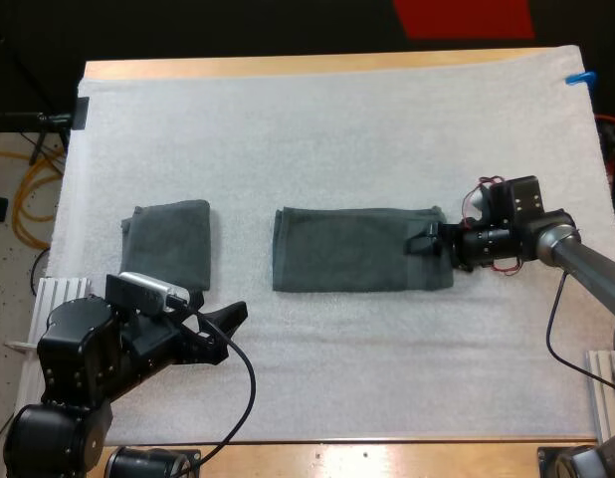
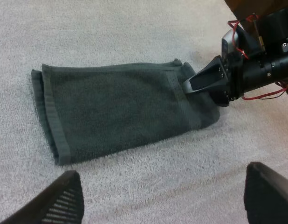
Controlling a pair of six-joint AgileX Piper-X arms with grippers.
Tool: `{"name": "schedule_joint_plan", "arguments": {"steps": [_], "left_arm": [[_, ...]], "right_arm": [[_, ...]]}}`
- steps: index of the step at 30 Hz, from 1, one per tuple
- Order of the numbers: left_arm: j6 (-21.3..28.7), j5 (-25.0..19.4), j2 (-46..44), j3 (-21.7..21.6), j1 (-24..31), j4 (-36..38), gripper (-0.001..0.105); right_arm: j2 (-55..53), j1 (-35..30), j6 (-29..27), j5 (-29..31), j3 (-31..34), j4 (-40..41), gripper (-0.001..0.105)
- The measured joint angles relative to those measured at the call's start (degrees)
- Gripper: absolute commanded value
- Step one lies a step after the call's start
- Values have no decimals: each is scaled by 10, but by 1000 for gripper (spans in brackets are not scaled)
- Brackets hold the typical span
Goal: Pick towel from pile fold and stack
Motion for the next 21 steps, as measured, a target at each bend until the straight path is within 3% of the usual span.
{"name": "schedule_joint_plan", "arguments": {"steps": [5, 9, 13, 21], "left_arm": [[-2, 0, 0, 0, 0, 0, 69], [-2, 0, 0, 0, 0, 0, 69], [-2, 0, 0, 0, 0, 0, 69], [-2, 0, 0, 0, 0, 0, 69]], "right_arm": [[3, 1, 5, 47, 0, 12, 0], [-1, 2, -5, 76, 0, 20, 0], [-40, 4, -45, 146, 3, 50, 0], [-152, 4, -172, 371, 4, 131, 0]]}}
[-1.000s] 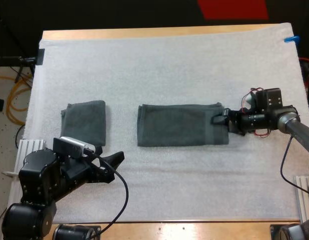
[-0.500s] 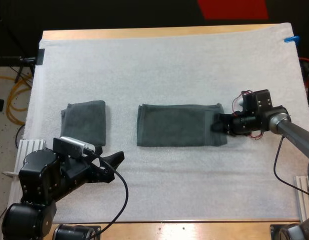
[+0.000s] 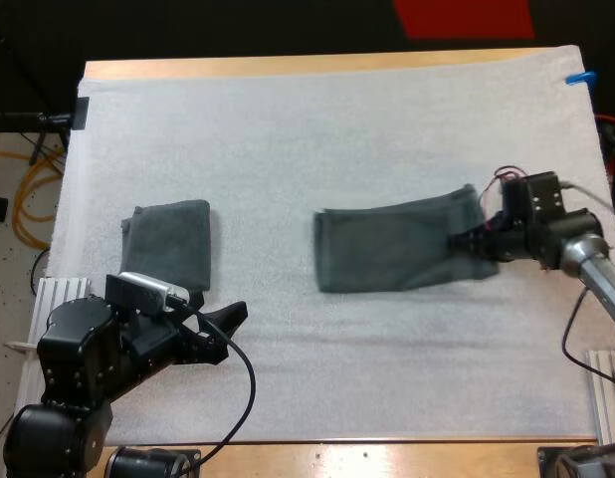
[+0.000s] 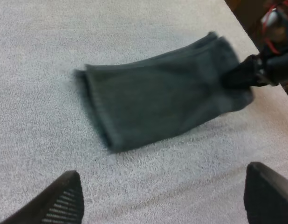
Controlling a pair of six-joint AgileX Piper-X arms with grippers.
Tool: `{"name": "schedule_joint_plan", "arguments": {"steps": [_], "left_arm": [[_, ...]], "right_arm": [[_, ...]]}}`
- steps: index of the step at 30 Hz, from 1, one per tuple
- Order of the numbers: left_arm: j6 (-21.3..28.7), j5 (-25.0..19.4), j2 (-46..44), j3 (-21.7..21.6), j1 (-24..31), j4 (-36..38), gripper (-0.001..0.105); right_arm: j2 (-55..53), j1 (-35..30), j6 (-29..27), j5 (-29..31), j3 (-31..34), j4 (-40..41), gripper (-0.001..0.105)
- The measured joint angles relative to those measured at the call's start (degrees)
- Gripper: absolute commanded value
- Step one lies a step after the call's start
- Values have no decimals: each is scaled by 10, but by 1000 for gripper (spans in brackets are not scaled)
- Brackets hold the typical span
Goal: Pick towel from pile fold and stack
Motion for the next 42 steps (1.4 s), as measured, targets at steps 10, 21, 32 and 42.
{"name": "schedule_joint_plan", "arguments": {"steps": [10, 21, 32, 42], "left_arm": [[0, 0, 0, 0, 0, 0, 69], [0, 3, 0, 0, 0, 0, 69], [0, 3, 0, 0, 0, 0, 69], [0, 3, 0, 13, 0, 3, 69]], "right_arm": [[-40, 6, -56, 100, -59, 93, 0], [12, 93, 100, -58, -67, 38, 0], [95, 138, 177, -124, -109, -10, 0], [105, 138, 177, -163, -113, -10, 1]]}}
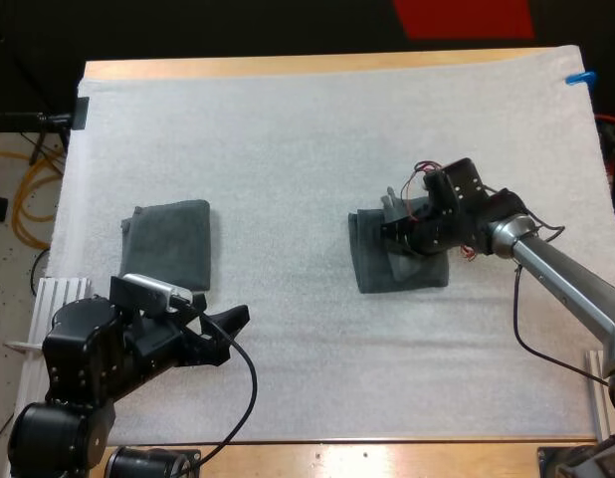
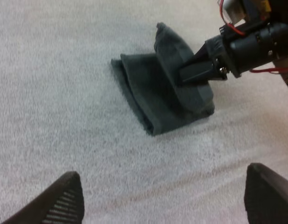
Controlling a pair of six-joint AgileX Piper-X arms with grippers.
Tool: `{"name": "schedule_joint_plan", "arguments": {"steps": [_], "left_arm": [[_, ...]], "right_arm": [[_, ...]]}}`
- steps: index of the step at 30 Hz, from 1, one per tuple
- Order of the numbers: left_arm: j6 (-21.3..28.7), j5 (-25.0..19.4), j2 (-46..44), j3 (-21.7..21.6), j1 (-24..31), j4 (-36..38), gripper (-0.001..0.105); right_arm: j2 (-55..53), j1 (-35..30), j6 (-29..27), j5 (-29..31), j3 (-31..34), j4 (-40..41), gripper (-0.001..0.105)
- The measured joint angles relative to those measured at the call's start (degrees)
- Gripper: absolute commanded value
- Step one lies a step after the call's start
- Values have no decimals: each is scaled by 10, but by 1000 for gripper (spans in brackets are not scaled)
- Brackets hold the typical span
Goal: Pick towel from pile fold and stack
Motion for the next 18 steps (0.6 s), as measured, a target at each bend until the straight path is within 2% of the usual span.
{"name": "schedule_joint_plan", "arguments": {"steps": [3, 5, 6, 8, 11, 18], "left_arm": [[0, 1, 0, 0, 0, 0, 69], [0, 1, 0, 0, 0, 0, 69], [0, 1, 0, 0, 0, 0, 69], [0, 1, 0, 0, 0, 0, 69], [0, 1, 0, 0, 0, 0, 69], [0, 1, 0, 0, 0, -1, 69]], "right_arm": [[0, 0, 0, -19, 0, -2, 16], [0, 0, 0, -48, 0, -6, 40], [0, 0, 0, -60, 0, -11, 46], [0, 0, -1, -77, 0, -21, 71], [0, 0, -17, -94, 0, -26, 77], [-45, 0, -42, -97, 0, -24, 69]]}}
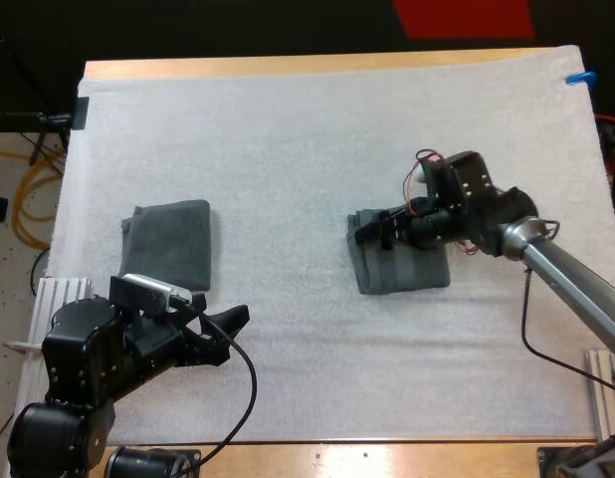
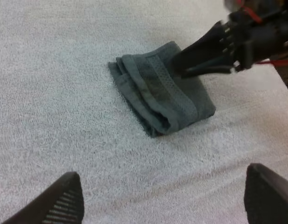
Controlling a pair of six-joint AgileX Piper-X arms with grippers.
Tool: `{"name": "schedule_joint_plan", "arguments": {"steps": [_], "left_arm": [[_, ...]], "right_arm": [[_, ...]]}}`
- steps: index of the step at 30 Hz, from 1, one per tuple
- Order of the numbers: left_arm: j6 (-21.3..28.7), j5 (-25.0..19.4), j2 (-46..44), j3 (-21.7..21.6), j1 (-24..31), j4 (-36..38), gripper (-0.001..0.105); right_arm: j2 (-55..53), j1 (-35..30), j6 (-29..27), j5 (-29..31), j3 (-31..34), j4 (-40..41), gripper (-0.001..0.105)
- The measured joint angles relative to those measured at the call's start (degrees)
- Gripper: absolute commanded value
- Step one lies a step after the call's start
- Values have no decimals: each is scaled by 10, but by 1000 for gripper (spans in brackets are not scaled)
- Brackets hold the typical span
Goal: Pick towel from pile fold and stack
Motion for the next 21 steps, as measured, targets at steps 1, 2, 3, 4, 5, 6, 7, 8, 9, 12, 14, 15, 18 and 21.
{"name": "schedule_joint_plan", "arguments": {"steps": [1, 2, 3, 4, 5, 6, 7, 8, 9, 12, 14, 15, 18, 21], "left_arm": [[0, 1, 0, 0, 0, 0, 69], [1, 4, 0, 0, 0, -2, 69], [1, 8, 0, 0, 0, -7, 69], [1, 10, 0, 0, 0, -13, 69], [0, 11, 0, 0, 0, -21, 70], [-2, 11, 0, 0, 0, -29, 71], [-4, 11, 0, 0, 0, -36, 74], [-8, 11, 1, 0, 0, -42, 77], [-13, 11, 6, 0, 0, -49, 77], [-19, 12, 30, 0, 0, -59, 77], [-27, 12, 53, 0, 0, -70, 77], [-32, 12, 68, 0, 0, -79, 77], [-50, 12, 109, 0, 0, -109, 77], [-63, 12, 152, 0, -9, -144, 77]], "right_arm": [[-13, 0, -4, 0, 0, 4, 69], [-28, 0, -10, 0, 0, 9, 69], [-41, 0, -19, 0, 0, 15, 69], [-56, 0, -27, 0, 0, 21, 69], [-74, 0, -35, 0, 0, 28, 69], [-94, 0, -44, 0, 0, 35, 69], [-112, 0, -52, 0, 0, 43, 69], [-131, 0, -60, 0, 0, 51, 69], [-153, 0, -68, 1, 0, 59, 69], [-218, 0, -92, 15, 0, 82, 69], [-261, 0, -102, 37, 0, 92, 69], [-282, 0, -105, 55, 0, 98, 69], [-337, 0, -106, 114, -1, 127, 69], [-385, 0, -106, 157, -3, 169, 69]]}}
